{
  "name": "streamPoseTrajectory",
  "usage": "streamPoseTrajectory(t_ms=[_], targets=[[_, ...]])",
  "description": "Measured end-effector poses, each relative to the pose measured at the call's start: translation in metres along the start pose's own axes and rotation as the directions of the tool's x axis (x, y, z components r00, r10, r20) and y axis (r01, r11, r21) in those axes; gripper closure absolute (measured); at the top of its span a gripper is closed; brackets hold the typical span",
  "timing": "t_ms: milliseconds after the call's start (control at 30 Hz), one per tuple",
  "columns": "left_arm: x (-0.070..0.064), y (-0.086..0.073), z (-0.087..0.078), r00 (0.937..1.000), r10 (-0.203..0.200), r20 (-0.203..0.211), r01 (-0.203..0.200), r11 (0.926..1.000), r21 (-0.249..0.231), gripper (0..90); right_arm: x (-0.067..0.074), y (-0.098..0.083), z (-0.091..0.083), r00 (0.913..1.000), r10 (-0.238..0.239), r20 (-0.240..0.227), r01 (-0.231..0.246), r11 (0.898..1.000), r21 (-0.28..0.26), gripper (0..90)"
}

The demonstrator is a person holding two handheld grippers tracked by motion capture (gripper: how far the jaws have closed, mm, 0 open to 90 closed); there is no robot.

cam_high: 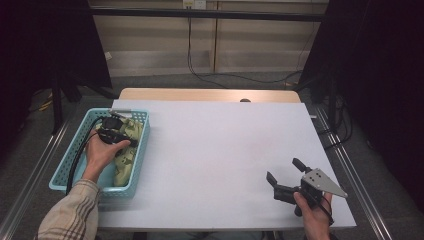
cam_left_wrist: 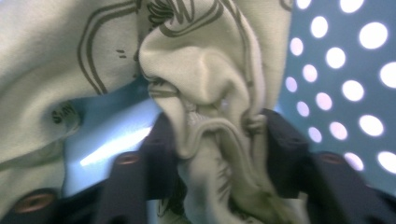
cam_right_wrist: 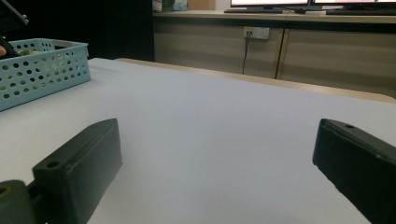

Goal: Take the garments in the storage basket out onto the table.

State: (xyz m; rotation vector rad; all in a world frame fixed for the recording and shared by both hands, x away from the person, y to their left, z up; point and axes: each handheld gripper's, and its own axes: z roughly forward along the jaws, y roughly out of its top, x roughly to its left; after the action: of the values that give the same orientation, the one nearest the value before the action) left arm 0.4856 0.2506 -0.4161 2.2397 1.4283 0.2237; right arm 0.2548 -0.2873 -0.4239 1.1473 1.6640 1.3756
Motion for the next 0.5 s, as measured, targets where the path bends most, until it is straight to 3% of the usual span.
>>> streamPoseTrajectory(t_ms=[67,100,200,233,267,333,367,400,500], targets=[[-0.003,0.000,-0.001,0.9995,0.023,-0.021,-0.023,0.9996,-0.018,38.1,0.000,0.000,0.001,1.0000,0.001,0.002,-0.001,1.000,0.004,0.6],[-0.005,0.000,-0.001,1.0000,0.000,-0.006,0.000,0.9997,-0.025,38.1,0.000,0.000,0.001,1.0000,0.001,0.002,-0.001,1.000,0.004,0.6],[-0.004,0.001,-0.001,1.0000,0.001,0.003,-0.001,0.9993,-0.037,34.5,0.000,-0.001,0.001,1.0000,-0.001,0.001,0.001,1.000,0.005,0.6],[-0.004,0.001,0.001,0.9993,-0.025,0.026,0.026,0.9989,-0.040,33.0,0.000,-0.001,0.001,1.0000,-0.004,0.000,0.004,1.000,0.006,0.6],[-0.004,0.000,0.004,0.9993,-0.018,0.034,0.019,0.9987,-0.048,29.6,0.000,-0.001,0.001,1.0000,0.000,-0.001,0.000,1.000,0.005,0.6],[-0.005,0.000,0.009,0.9994,-0.001,0.034,0.002,0.9999,-0.014,24.6,0.000,-0.001,0.001,1.0000,-0.004,-0.003,0.004,1.000,0.009,0.6],[-0.006,-0.001,0.013,1.0000,0.001,0.009,-0.001,0.9999,-0.016,24.6,0.000,-0.001,0.001,1.0000,-0.004,-0.003,0.004,1.000,0.009,0.6],[-0.006,-0.001,0.016,0.9996,-0.021,0.018,0.021,0.9998,-0.005,24.7,0.000,-0.001,0.002,1.0000,-0.002,-0.003,0.002,1.000,0.007,0.6],[-0.008,-0.001,0.015,1.0000,0.003,0.001,-0.003,1.0000,0.003,29.8,0.000,-0.001,0.002,1.0000,-0.002,-0.005,0.002,1.000,0.007,0.6]])
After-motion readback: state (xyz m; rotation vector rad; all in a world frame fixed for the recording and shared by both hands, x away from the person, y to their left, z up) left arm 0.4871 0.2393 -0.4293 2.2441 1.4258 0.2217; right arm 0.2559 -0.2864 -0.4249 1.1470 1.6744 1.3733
